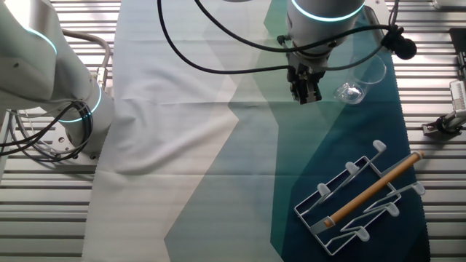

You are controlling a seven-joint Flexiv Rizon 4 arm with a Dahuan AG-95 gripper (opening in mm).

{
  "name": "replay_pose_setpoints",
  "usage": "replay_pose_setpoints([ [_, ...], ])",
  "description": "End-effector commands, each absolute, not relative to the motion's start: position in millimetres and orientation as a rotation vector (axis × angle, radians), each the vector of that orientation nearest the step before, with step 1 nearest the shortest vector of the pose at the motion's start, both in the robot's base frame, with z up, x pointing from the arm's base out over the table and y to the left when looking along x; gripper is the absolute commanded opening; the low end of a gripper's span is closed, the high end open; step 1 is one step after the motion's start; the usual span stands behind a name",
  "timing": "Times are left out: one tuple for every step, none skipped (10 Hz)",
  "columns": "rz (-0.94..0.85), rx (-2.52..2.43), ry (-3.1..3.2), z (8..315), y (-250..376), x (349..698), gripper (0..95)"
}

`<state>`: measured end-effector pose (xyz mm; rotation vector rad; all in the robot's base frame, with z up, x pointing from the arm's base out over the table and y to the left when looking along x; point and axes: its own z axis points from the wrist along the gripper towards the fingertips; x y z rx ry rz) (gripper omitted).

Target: Put the cup on the cup rack

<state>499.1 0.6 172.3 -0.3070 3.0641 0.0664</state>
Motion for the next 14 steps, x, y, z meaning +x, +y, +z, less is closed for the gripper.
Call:
replay_pose_setpoints([
  [0.069, -0.307, 3.063, 172.6, 0.7, 499.0, 0.0],
  [0.069, -0.306, 3.063, 172.6, 0.7, 499.0, 0.0],
  [0.070, -0.306, 3.063, 172.6, 0.7, 499.0, 0.0],
  [0.069, -0.305, 3.063, 172.6, 0.7, 499.0, 0.0],
  [0.067, -0.316, 3.061, 172.6, 0.7, 499.0, 0.0],
  [0.065, -0.328, 3.058, 172.6, 0.7, 499.0, 0.0],
  [0.059, -0.324, 3.064, 172.6, 0.7, 499.0, 0.0],
  [0.053, -0.320, 3.071, 172.8, 0.9, 499.4, 0.0],
  [0.041, -0.329, 3.075, 173.6, 1.3, 501.7, 0.0],
  [0.039, -0.332, 3.076, 174.1, 1.7, 503.0, 0.0],
  [0.039, -0.333, 3.094, 178.1, 4.3, 511.6, 0.0],
  [0.040, -0.335, 3.092, 179.1, 5.2, 515.4, 0.0],
  [0.043, -0.336, 3.097, 179.8, 6.2, 520.2, 0.0],
  [0.047, -0.341, 3.101, 179.3, 6.5, 523.3, 0.0],
])
